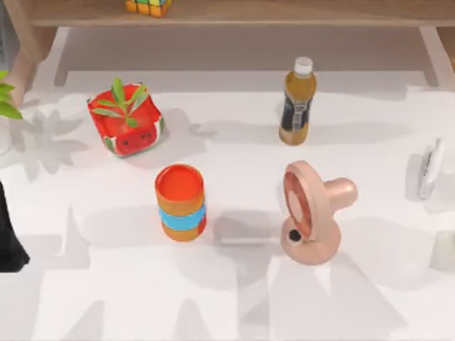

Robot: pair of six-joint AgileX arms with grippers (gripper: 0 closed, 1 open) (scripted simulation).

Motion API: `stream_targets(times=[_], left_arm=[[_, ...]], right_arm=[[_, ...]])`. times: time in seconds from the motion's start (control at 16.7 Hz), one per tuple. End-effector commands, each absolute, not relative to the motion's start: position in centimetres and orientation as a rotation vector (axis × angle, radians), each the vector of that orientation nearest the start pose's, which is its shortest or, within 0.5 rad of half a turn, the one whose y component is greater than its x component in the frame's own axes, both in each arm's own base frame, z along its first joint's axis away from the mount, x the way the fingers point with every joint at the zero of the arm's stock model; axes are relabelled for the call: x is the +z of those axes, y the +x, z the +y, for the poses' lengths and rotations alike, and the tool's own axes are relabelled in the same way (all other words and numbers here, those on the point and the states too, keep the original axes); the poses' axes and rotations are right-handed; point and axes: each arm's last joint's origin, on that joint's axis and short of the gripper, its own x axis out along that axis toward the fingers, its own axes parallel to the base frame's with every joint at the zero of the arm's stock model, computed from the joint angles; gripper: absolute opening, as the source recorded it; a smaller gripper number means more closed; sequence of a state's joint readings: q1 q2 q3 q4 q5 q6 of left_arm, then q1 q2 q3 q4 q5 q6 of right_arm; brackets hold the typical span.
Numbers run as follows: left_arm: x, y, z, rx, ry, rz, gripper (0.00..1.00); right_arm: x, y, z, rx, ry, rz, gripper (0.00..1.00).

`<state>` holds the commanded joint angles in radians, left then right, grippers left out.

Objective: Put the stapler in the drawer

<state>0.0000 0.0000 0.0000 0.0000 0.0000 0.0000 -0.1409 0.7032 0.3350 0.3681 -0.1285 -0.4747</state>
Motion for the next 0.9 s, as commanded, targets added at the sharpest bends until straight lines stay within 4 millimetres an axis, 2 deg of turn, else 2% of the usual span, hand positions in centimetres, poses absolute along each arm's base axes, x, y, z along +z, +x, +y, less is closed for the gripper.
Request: stream_targets(times=[0.48,0.72,0.9], left_arm=[[16.0,10.6,-0.1,0.0,0.0,0.0,1.0],[16.0,10.6,-0.1,0.0,0.0,0.0,1.0],[16.0,10.6,-0.1,0.0,0.0,0.0,1.0]], right_arm=[[25.2,24.5,-4.9,-0.008,-0.787,0.003,1.0],[24.4,28.5,-7.0,-0.009,-0.937,0.004,1.0],[23.0,31.3,-8.7,-0.007,-1.047,0.005,1.0]])
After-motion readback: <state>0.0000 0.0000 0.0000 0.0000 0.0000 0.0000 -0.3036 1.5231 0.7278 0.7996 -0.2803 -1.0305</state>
